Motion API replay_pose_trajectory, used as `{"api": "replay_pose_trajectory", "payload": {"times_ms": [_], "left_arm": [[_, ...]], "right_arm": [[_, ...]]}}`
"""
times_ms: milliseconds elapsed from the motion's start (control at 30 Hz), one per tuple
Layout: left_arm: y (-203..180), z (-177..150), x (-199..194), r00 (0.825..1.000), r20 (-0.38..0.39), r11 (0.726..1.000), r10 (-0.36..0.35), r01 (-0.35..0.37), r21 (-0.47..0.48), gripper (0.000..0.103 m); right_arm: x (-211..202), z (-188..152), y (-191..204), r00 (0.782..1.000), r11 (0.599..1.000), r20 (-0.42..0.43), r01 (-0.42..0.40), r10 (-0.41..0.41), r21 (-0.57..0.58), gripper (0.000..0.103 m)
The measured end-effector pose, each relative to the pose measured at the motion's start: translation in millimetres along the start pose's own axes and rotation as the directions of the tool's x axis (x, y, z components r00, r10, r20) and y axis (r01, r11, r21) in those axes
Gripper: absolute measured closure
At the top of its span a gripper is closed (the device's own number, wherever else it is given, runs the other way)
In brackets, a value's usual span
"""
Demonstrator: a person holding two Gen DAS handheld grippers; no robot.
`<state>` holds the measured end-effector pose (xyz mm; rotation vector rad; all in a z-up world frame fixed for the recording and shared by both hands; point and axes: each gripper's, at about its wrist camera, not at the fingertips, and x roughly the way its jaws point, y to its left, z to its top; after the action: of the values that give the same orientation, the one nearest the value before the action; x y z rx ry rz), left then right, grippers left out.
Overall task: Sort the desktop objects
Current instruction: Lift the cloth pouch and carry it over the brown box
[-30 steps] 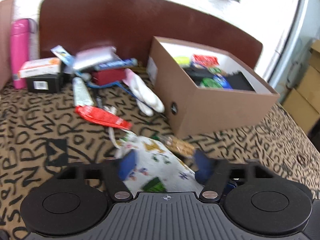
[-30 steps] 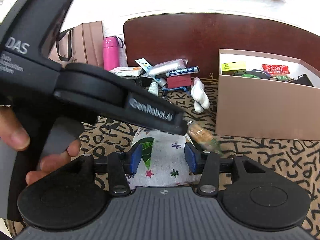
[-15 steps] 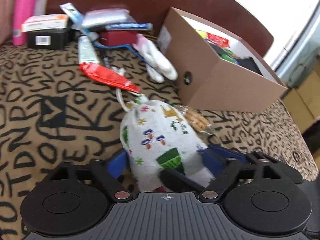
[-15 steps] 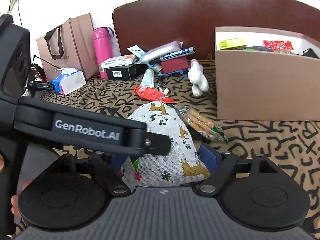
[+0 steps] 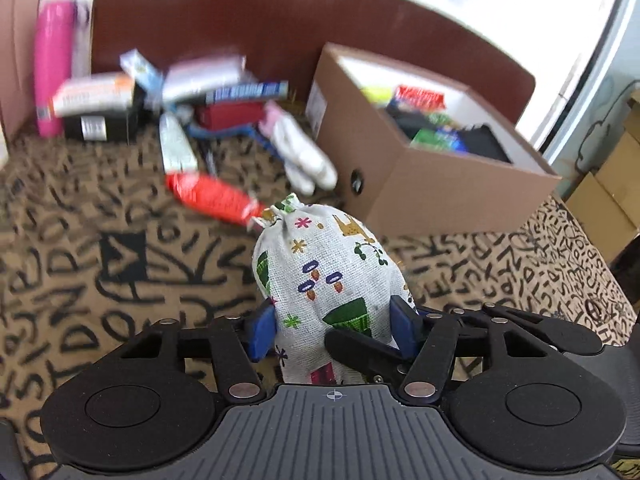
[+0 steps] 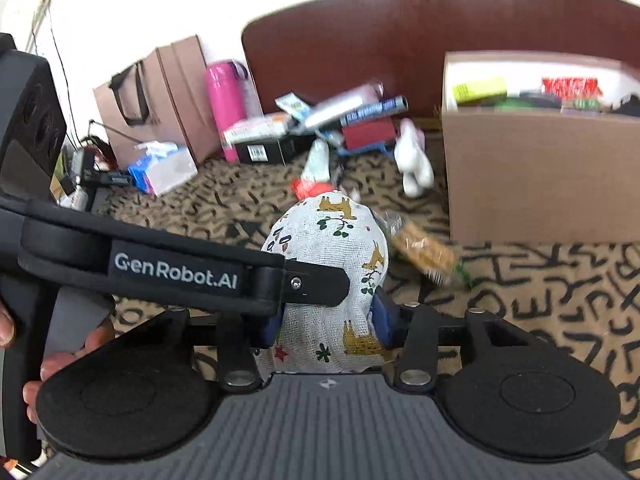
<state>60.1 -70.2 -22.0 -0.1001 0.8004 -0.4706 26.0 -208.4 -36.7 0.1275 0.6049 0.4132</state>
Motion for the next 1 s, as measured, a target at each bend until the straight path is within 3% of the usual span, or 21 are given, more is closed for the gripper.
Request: {"api": "replay_pose_trajectory", "payload": {"times_ms": [233, 533, 700, 867, 1000], "left_arm": [[-36.5, 31.7, -38.9, 0.988, 0.157, 0.998, -0.002, -0.009, 0.064, 0.042], [-93.4, 105.2, -26.2, 0.945, 0.3, 0.979, -0.132, 0.077, 0.187, 0.042], [-133.1, 151.8, 4.1, 0.925, 0.323, 0.962, -0.201, 0.125, 0.242, 0.042], [-153.7, 189.1, 48.8, 0.908, 0.306, 0.946, -0.287, 0.219, 0.237, 0.041], [-170.4, 215.3, 91.0, 0.906, 0.276, 0.94, -0.32, 0.266, 0.216, 0.041]], "right_arm": [[-41.9, 31.7, 2.2, 0.986, 0.998, 0.164, 0.008, 0.002, -0.059, 0.053], [-77.8, 96.5, -43.8, 0.926, 0.983, 0.359, 0.158, -0.117, -0.088, 0.053], [-83.0, 132.7, -90.5, 0.89, 0.967, 0.413, 0.244, -0.193, -0.073, 0.053], [-77.6, 159.5, -139.2, 0.864, 0.947, 0.433, 0.315, -0.257, -0.068, 0.053], [-63.4, 175.9, -174.2, 0.86, 0.931, 0.416, 0.357, -0.294, -0.08, 0.053]]}}
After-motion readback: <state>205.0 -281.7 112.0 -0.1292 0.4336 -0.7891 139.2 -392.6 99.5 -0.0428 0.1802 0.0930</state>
